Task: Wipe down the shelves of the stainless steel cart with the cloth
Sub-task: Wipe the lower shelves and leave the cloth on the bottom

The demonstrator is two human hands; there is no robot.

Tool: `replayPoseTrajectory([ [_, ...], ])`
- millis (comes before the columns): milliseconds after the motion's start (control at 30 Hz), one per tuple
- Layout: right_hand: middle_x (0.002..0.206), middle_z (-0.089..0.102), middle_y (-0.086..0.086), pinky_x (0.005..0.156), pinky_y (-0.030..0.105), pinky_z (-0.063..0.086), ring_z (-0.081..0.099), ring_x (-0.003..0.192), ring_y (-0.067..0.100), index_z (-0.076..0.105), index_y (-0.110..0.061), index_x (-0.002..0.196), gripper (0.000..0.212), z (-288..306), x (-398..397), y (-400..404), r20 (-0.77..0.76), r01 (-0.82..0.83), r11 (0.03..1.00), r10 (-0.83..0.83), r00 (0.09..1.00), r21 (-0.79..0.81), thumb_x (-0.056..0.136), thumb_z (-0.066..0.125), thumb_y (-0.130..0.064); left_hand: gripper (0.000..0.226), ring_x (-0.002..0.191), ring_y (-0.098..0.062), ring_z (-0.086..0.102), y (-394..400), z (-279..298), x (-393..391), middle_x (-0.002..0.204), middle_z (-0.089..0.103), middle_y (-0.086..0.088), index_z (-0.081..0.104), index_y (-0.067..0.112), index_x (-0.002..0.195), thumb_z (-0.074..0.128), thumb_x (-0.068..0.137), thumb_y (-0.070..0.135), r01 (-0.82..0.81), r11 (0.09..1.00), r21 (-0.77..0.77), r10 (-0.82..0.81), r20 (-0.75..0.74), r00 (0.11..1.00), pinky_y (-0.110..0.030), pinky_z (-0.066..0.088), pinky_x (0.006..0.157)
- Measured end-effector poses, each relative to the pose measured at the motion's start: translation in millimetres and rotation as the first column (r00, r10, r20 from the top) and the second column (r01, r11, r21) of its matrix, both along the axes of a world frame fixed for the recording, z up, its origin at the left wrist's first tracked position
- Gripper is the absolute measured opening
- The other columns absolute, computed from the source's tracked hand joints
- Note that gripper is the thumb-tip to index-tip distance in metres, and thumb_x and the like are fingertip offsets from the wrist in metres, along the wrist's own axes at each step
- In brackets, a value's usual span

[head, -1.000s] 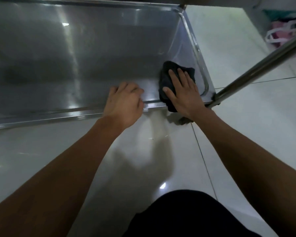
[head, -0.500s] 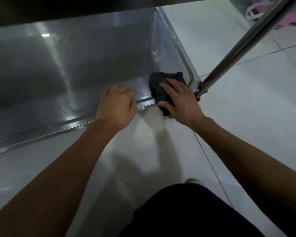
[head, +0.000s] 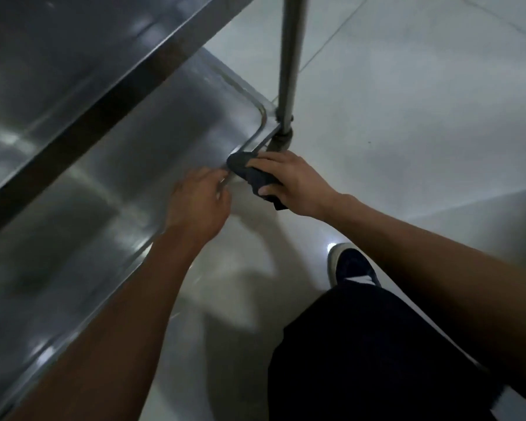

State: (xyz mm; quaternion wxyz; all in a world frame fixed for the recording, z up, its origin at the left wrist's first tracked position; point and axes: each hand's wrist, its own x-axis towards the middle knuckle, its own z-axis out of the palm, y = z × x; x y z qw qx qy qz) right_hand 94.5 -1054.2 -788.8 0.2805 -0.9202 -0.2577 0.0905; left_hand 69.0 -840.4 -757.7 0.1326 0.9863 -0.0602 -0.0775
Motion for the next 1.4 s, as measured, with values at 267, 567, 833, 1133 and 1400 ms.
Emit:
replayPoseTrajectory([
  [267,0.138,0.057,0.003,0.094,0.048,0.045,0.053,0.112,0.034,0.052,-0.021,0.141,0.055,99,-50,-77,-0.157,0.412,0.910,-0.400,0.903,0.047,0.088,0.065,-0.030,0.041,0.113,-0.035,0.059,-86,123,3,0.124,0.066,-0.013,0.065,0.011,0.126,0.048,0.092,0.025,0.183,0.981,-0.067,-0.191,-0.130,0.973,-0.043,0.045,0.097],
  [567,0.130,0.062,0.000,0.096,0.046,0.046,0.057,0.113,0.029,0.055,-0.020,0.135,0.049,268,-133,-157,-0.294,0.764,0.617,-0.707,0.644,0.190,0.087,0.066,-0.023,0.035,0.118,-0.024,0.059,-177,302,-14,0.124,0.067,-0.008,0.065,0.008,0.128,0.061,0.095,0.021,0.328,0.927,-0.182,-0.361,-0.195,0.912,-0.036,0.043,0.105],
  [833,0.124,0.064,0.000,0.095,0.033,0.047,0.060,0.111,0.022,0.058,-0.017,0.133,0.048,457,-133,-269,-0.387,0.853,0.497,-0.764,0.516,0.157,0.086,0.068,-0.018,0.035,0.116,-0.024,0.061,-277,479,11,0.123,0.068,-0.005,0.066,0.013,0.127,0.059,0.096,0.027,0.377,0.910,-0.172,-0.410,-0.242,0.879,-0.040,0.047,0.103],
  [1133,0.132,0.061,-0.005,0.095,0.045,0.047,0.056,0.115,0.026,0.053,-0.025,0.137,0.050,598,-11,-353,-0.283,0.624,0.778,-0.584,0.760,0.069,0.088,0.064,-0.026,0.038,0.131,-0.020,0.049,-337,618,94,0.141,0.057,0.000,0.059,0.018,0.136,0.053,0.101,0.031,0.278,0.937,-0.212,-0.313,-0.153,0.937,-0.040,0.038,0.107],
  [1400,0.126,0.059,-0.011,0.095,0.037,0.046,0.054,0.109,0.018,0.052,-0.029,0.136,0.049,656,143,-363,-0.209,0.434,0.898,-0.411,0.887,0.076,0.090,0.066,-0.022,0.040,0.129,-0.014,0.048,-337,651,208,0.141,0.055,0.007,0.057,0.022,0.139,0.049,0.102,0.034,0.058,0.958,-0.282,-0.092,-0.107,0.990,-0.035,0.039,0.107],
])
